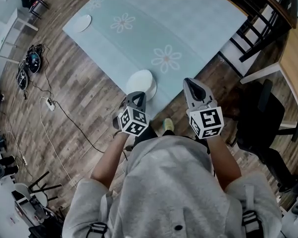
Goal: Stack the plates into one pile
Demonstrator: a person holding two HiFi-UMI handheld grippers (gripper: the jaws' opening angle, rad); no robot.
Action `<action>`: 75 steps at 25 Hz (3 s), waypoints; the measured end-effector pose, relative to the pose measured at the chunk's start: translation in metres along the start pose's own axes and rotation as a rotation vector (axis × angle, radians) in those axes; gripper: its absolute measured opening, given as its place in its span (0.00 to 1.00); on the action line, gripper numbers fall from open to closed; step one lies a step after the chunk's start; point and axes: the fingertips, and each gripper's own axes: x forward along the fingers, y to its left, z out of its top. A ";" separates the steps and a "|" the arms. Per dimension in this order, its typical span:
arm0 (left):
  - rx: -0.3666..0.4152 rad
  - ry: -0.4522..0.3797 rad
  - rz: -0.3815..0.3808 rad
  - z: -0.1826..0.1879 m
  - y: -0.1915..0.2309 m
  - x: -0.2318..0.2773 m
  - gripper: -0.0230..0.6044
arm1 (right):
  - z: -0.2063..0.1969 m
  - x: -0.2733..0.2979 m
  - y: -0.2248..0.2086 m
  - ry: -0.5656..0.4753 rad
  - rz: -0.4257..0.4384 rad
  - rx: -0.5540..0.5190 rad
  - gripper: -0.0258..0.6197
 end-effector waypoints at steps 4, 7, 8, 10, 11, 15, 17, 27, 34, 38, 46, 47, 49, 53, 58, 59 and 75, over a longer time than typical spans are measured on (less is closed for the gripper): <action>-0.019 0.032 -0.034 -0.009 -0.018 0.008 0.07 | 0.003 -0.003 -0.001 -0.013 0.007 -0.016 0.08; 0.014 0.067 -0.022 -0.019 -0.022 0.018 0.07 | 0.003 -0.003 -0.001 -0.020 0.019 -0.019 0.08; 0.022 0.081 -0.017 -0.023 -0.023 0.021 0.07 | 0.003 -0.003 -0.001 -0.021 0.023 -0.021 0.08; 0.013 0.101 -0.025 -0.029 -0.025 0.027 0.07 | 0.003 -0.005 -0.001 -0.020 0.029 -0.024 0.08; 0.003 0.104 -0.036 -0.031 -0.027 0.029 0.07 | 0.003 -0.006 -0.001 -0.020 0.030 -0.024 0.08; -0.002 0.102 -0.063 -0.032 -0.031 0.032 0.07 | 0.005 -0.008 0.001 -0.021 0.032 -0.024 0.08; 0.002 0.096 -0.070 -0.028 -0.031 0.034 0.07 | 0.007 -0.007 0.000 -0.025 0.035 -0.021 0.08; -0.106 0.031 -0.115 -0.008 -0.044 0.033 0.24 | -0.001 -0.001 -0.005 -0.013 0.067 -0.013 0.08; -0.338 -0.165 0.009 0.018 0.008 -0.015 0.24 | 0.002 0.013 0.014 -0.017 0.109 -0.006 0.08; -0.438 -0.272 0.133 0.019 0.052 -0.056 0.20 | 0.007 0.024 0.036 -0.017 0.153 0.000 0.08; -0.498 -0.381 0.351 -0.025 0.127 -0.141 0.07 | 0.030 0.064 0.093 -0.014 0.199 -0.015 0.08; -0.489 -0.379 0.358 -0.032 0.133 -0.147 0.07 | 0.034 0.069 0.101 -0.015 0.199 -0.013 0.08; -0.488 -0.379 0.351 -0.049 0.147 -0.157 0.07 | 0.041 0.080 0.118 -0.018 0.192 -0.027 0.08; -0.505 -0.389 0.327 -0.087 0.179 -0.174 0.07 | 0.053 0.104 0.153 -0.018 0.153 -0.059 0.08; -0.499 -0.425 0.313 -0.125 0.218 -0.201 0.07 | 0.058 0.127 0.201 -0.006 0.101 -0.032 0.08; -0.499 -0.431 0.313 -0.132 0.225 -0.206 0.07 | 0.058 0.134 0.212 -0.001 0.095 -0.038 0.08; -0.559 -0.435 0.425 -0.232 0.311 -0.295 0.07 | 0.104 0.214 0.341 -0.054 0.157 -0.209 0.08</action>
